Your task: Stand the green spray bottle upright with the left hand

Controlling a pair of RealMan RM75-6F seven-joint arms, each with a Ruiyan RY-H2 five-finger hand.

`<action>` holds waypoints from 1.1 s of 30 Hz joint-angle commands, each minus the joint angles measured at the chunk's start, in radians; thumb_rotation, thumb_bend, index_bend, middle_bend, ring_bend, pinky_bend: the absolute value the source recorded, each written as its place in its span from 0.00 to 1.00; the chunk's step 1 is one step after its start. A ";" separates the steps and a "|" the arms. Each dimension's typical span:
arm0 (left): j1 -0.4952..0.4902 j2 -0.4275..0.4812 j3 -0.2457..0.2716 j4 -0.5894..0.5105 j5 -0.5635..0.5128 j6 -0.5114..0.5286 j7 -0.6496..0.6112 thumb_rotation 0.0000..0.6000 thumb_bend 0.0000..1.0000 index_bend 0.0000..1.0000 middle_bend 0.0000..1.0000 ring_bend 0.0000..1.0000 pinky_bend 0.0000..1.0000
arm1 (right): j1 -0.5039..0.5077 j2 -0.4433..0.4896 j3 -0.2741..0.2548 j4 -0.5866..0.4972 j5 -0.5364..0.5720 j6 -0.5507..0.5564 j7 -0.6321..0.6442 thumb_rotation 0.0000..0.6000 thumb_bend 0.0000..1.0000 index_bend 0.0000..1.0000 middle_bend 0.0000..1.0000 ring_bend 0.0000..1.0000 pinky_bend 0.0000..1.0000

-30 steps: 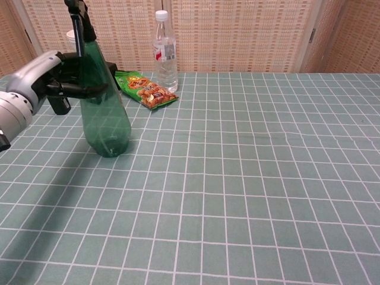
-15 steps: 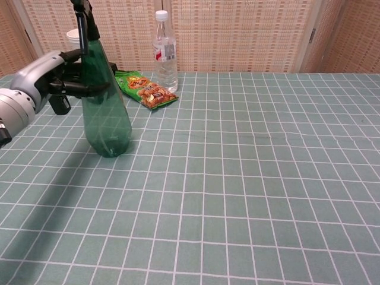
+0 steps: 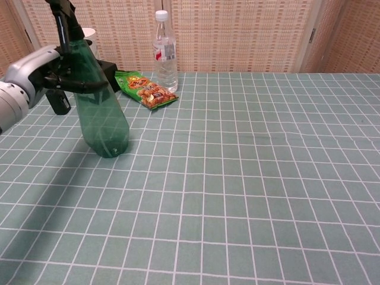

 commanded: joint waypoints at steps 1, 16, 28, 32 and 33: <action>0.007 0.019 0.005 -0.016 0.000 0.004 0.016 1.00 0.19 0.00 0.14 0.10 0.13 | 0.000 0.001 -0.001 0.000 -0.002 0.000 0.002 1.00 0.06 0.17 0.06 0.00 0.00; 0.124 0.179 0.061 -0.174 0.029 0.092 0.037 1.00 0.18 0.00 0.12 0.09 0.12 | 0.016 0.007 -0.008 0.003 -0.041 -0.012 0.029 1.00 0.06 0.17 0.06 0.00 0.00; 0.216 0.350 0.186 -0.074 0.144 0.179 0.267 1.00 0.26 0.10 0.14 0.10 0.16 | 0.017 0.007 -0.013 0.006 -0.066 0.001 0.049 1.00 0.06 0.17 0.06 0.00 0.00; 0.224 0.374 0.244 -0.001 0.152 0.190 0.511 1.00 0.29 0.17 0.15 0.09 0.13 | 0.019 0.005 -0.014 0.007 -0.066 -0.002 0.051 1.00 0.06 0.17 0.06 0.00 0.00; 0.230 0.376 0.246 0.004 0.133 0.188 0.534 1.00 0.30 0.16 0.15 0.09 0.13 | 0.020 0.005 -0.014 0.007 -0.065 -0.004 0.049 1.00 0.06 0.17 0.06 0.00 0.00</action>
